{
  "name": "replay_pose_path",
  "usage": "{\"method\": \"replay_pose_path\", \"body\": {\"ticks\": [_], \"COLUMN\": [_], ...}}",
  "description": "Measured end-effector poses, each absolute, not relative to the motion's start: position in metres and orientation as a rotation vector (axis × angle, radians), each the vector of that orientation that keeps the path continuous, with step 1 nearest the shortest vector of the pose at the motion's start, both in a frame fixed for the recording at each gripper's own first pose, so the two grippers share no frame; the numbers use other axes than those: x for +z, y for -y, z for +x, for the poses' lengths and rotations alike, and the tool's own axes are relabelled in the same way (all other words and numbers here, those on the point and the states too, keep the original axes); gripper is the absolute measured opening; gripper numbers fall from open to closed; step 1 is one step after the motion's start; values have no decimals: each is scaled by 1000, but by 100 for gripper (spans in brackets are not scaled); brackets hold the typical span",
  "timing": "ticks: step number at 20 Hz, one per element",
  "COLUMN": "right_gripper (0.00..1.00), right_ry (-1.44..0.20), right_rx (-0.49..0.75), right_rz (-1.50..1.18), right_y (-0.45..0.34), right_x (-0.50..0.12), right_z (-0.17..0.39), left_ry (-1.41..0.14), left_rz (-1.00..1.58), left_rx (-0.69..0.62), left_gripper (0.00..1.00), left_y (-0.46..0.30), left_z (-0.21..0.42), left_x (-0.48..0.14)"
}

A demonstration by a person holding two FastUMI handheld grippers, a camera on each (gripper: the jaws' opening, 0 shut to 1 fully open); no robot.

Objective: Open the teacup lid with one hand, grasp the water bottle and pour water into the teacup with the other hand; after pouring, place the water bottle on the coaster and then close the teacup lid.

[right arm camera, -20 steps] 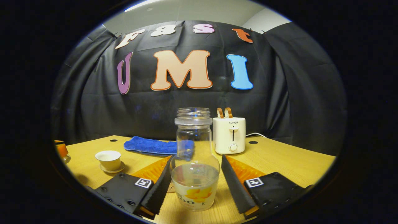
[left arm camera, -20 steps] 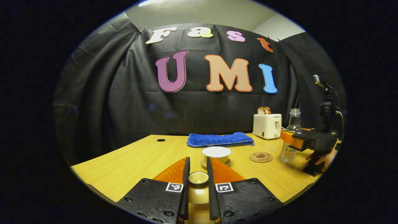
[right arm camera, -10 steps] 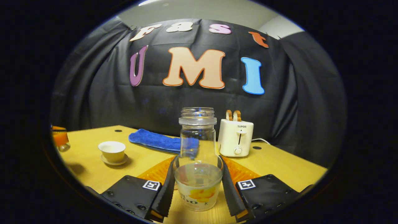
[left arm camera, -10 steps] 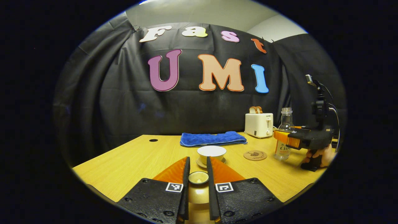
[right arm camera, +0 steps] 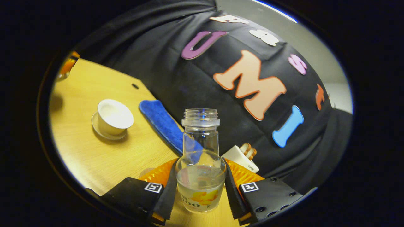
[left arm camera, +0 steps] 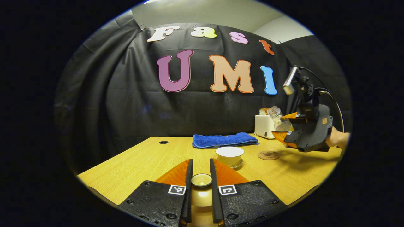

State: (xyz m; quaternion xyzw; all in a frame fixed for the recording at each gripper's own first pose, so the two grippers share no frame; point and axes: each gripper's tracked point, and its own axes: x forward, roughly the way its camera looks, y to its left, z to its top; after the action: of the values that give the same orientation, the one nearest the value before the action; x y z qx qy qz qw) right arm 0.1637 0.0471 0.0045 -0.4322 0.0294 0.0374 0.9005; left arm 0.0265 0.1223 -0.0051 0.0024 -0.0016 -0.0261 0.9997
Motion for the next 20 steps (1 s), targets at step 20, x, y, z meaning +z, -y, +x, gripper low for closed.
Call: {"method": "replay_pose_path", "body": {"ticks": [20], "right_gripper": [75], "right_ry": [68], "right_rx": [184], "right_rz": [-1727], "right_y": [-111], "right_x": [-29], "right_z": [188], "left_ry": [4], "left_rz": [2], "left_rx": [-46], "left_gripper": [23], "left_y": [-141], "left_z": [24], "left_x": [-5]}}
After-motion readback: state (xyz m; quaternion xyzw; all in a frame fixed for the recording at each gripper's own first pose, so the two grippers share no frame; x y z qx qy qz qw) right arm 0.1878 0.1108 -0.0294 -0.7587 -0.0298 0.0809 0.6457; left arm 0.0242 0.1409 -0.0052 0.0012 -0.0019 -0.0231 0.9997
